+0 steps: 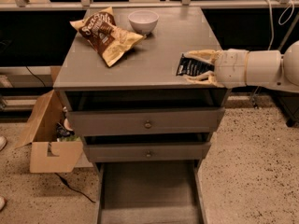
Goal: Pick rxbar blueberry from bottom drawer and place on counter
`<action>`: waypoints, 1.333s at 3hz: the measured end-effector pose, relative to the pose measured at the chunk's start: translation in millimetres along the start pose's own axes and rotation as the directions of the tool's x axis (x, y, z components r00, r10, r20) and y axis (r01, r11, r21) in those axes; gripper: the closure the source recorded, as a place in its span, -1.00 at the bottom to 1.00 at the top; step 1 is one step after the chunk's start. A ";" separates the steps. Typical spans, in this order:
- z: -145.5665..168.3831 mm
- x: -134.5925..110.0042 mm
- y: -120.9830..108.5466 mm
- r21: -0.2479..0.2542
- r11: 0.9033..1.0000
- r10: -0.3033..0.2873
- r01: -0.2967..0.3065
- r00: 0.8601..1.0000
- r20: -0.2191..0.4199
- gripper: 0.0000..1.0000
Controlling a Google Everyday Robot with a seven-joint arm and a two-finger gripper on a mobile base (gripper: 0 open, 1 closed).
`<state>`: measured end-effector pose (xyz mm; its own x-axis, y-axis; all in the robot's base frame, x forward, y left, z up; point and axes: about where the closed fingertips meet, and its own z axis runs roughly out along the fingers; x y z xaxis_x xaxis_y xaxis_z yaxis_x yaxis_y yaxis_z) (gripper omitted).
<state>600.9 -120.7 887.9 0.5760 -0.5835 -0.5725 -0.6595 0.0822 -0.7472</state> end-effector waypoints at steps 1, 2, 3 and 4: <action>11.2 8.2 -24.0 0.036 0.999 -0.005 0.006 1.000 -0.003 1.00; 29.7 30.4 -55.2 0.029 0.999 -0.017 0.018 0.999 -0.040 1.00; 58.1 57.6 -89.1 -0.001 1.000 -0.017 0.017 0.997 -0.075 1.00; 93.1 87.5 -112.3 -0.054 0.998 0.012 -0.016 0.996 -0.087 0.94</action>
Offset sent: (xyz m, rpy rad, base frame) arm 0.1444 0.0053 0.0332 -0.0653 -0.0560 -0.0690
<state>770.4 -105.7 890.3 0.5241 -0.6504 -0.5498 -0.6938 0.0484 -0.7186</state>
